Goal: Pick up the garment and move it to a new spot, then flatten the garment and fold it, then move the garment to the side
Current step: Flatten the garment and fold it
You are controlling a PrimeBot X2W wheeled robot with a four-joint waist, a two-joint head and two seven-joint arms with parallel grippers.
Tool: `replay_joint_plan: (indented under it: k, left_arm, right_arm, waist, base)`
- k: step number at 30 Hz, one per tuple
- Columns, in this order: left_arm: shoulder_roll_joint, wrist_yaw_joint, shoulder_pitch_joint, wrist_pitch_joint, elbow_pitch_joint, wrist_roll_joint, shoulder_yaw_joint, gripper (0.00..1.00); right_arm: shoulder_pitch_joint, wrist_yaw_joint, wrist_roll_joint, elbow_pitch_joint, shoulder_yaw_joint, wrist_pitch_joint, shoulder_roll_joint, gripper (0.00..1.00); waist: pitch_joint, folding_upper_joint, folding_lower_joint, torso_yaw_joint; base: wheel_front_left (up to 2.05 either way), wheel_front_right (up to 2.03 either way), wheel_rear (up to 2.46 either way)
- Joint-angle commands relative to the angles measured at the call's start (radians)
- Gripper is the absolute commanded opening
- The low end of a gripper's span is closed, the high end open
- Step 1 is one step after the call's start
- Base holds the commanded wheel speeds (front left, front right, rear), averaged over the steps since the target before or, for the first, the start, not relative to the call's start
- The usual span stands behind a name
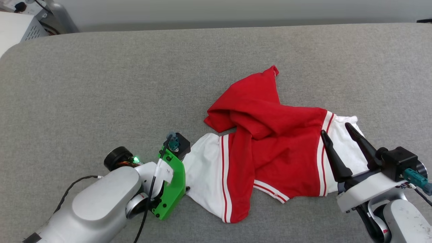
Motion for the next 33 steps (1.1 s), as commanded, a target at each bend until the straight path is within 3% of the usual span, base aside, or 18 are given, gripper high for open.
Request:
replay_joint_plan:
  k: [1,3,4,5,6,12,22,28,29,30,33]
  left_arm:
    - [-0.012,-0.002,-0.012,-0.012,0.031,0.0,-0.02,1.0]
    - [-0.02,-0.002,-0.017,-0.038,0.061,0.002,-0.047,1.0]
    - [-0.024,-0.002,-0.017,-0.048,0.07,-0.008,-0.061,0.85]
    - [-0.024,-0.002,-0.02,-0.059,0.074,-0.014,-0.071,0.16]
    - [-0.022,-0.002,-0.027,-0.078,0.077,-0.018,-0.082,0.0]
    - [0.03,-0.002,-0.071,-0.215,0.103,-0.068,-0.011,0.0]
    - [0.15,0.035,-0.05,-0.275,0.154,-0.089,0.051,0.0]
    - [0.138,0.06,-0.018,-0.32,0.227,-0.085,0.05,0.0]
    - [0.128,0.061,-0.01,-0.335,0.241,-0.091,0.053,0.09]
    - [0.121,0.063,-0.006,-0.355,0.252,-0.088,0.055,1.0]
    - [0.096,0.084,0.005,-0.451,0.275,-0.064,0.062,1.0]
  right_arm:
    - [-0.019,0.002,-0.002,0.007,0.006,-0.004,0.001,1.0]
    - [-0.024,0.002,0.0,0.013,0.011,-0.006,-0.002,1.0]
    - [-0.026,0.002,0.001,0.017,0.013,-0.006,-0.004,1.0]
    - [-0.027,0.002,0.002,0.02,0.014,-0.007,-0.005,1.0]
    - [-0.027,0.002,0.004,0.022,0.013,-0.007,-0.008,1.0]
    - [-0.012,0.002,0.01,0.026,-0.023,-0.011,-0.025,1.0]
    - [0.034,0.002,0.002,0.029,-0.093,-0.001,-0.039,1.0]
    - [0.033,0.002,0.001,0.038,-0.094,0.021,-0.045,1.0]
    - [0.032,0.002,0.003,0.039,-0.094,0.026,-0.048,1.0]
    - [0.031,0.002,0.005,0.039,-0.094,0.031,-0.05,1.0]
    - [0.025,0.002,0.009,0.031,-0.113,0.037,-0.069,1.0]
  waist:
    - [0.021,0.0,0.0,-0.014]
    - [0.025,0.0,0.0,-0.014]
    - [0.026,0.0,0.0,-0.013]
    - [0.027,0.0,0.0,-0.011]
    - [0.025,0.0,0.0,-0.008]
    - [-0.002,0.0,0.0,0.009]
    - [-0.017,0.0,0.0,0.008]
    - [-0.013,0.0,0.0,-0.005]
    - [-0.016,0.0,0.0,-0.005]
    - [-0.02,0.0,0.0,-0.006]
    - [-0.042,0.0,0.0,0.002]
  base:
    - [0.0,0.0,0.0]
    - [0.0,0.0,0.0]
    - [0.0,0.0,0.0]
    - [0.0,0.0,0.0]
    - [0.0,0.0,0.0]
    - [0.0,0.0,0.0]
    - [0.0,0.0,0.0]
    - [0.0,0.0,0.0]
    - [0.0,0.0,0.0]
    - [0.0,0.0,0.0]
    - [0.0,0.0,0.0]
